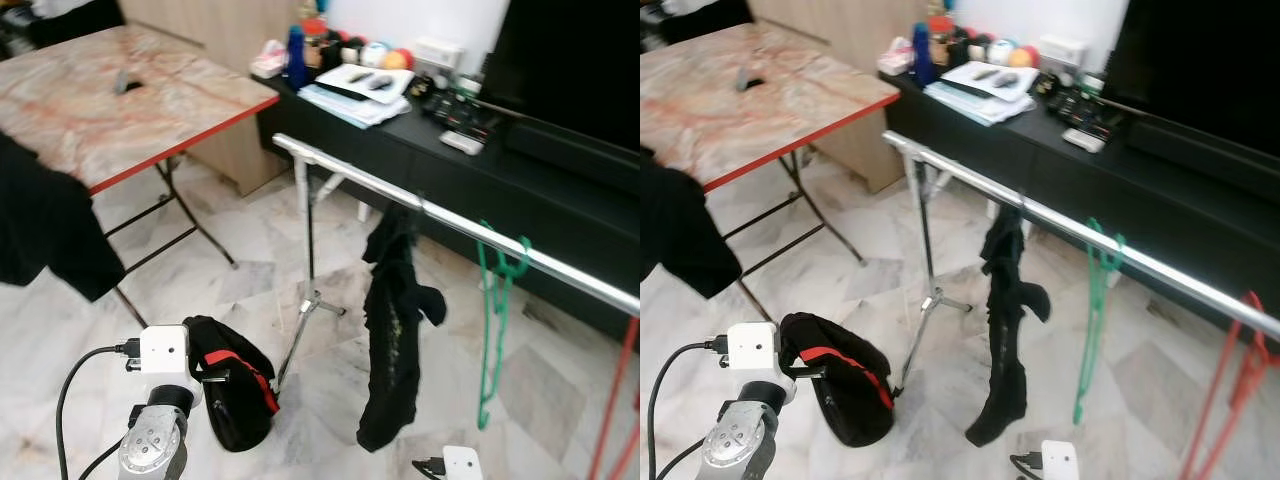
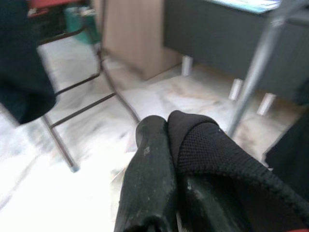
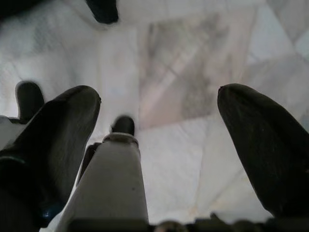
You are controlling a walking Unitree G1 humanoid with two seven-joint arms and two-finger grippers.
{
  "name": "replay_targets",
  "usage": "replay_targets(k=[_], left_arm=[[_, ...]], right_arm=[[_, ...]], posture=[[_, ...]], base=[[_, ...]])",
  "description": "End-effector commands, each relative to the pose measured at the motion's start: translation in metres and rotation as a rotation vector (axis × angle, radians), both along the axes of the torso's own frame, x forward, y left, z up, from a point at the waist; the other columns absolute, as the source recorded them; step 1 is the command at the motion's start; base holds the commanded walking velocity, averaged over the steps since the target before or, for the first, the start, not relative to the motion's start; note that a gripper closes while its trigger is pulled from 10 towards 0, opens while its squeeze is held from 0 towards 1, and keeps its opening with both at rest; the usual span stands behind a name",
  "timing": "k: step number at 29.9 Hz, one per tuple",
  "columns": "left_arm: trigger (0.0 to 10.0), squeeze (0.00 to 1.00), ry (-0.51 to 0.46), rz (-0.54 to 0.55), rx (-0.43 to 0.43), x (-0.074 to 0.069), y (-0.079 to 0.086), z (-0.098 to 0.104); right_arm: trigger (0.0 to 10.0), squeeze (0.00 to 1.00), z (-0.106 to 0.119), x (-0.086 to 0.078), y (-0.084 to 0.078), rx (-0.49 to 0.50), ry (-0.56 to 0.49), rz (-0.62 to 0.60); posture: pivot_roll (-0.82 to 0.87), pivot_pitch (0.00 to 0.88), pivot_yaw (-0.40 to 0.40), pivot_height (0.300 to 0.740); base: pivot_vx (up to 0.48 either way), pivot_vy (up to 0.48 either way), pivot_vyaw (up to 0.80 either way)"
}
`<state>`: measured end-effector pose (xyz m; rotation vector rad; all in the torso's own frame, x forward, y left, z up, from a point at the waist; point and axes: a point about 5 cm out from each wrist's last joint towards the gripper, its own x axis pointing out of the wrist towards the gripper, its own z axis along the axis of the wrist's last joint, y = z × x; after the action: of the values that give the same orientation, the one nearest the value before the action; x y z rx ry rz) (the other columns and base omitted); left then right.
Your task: Hang hanger
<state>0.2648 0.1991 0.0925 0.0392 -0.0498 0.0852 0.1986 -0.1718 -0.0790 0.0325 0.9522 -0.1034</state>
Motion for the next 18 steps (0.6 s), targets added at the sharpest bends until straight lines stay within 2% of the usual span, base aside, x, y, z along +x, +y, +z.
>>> replay_targets(k=[1, 5, 18], left_arm=[[10.0, 0.00, -0.027, 0.002, 0.007, 0.0000, -0.0007, 0.0057], [10.0, 0.00, -0.024, 0.010, -0.001, -0.0005, 0.0005, 0.0050], [10.0, 0.00, -0.025, 0.014, -0.003, 0.0000, 0.0015, 0.0057]], right_arm=[[10.0, 0.00, -0.0061, -0.0113, 0.0013, 0.023, 0.040, -0.029], [10.0, 0.00, -0.0062, -0.0115, 0.0014, 0.026, 0.043, -0.034], [10.0, 0.00, -0.0067, -0.0129, -0.0010, 0.035, 0.044, -0.035]], posture=[[0.07, 0.157, -0.047, 0.740], [0.07, 0.156, -0.048, 0.740], [0.07, 0.144, -0.047, 0.740]], base=[[0.000, 0.000, 0.00], [0.000, 0.000, 0.00], [0.000, 0.323, 0.00]])
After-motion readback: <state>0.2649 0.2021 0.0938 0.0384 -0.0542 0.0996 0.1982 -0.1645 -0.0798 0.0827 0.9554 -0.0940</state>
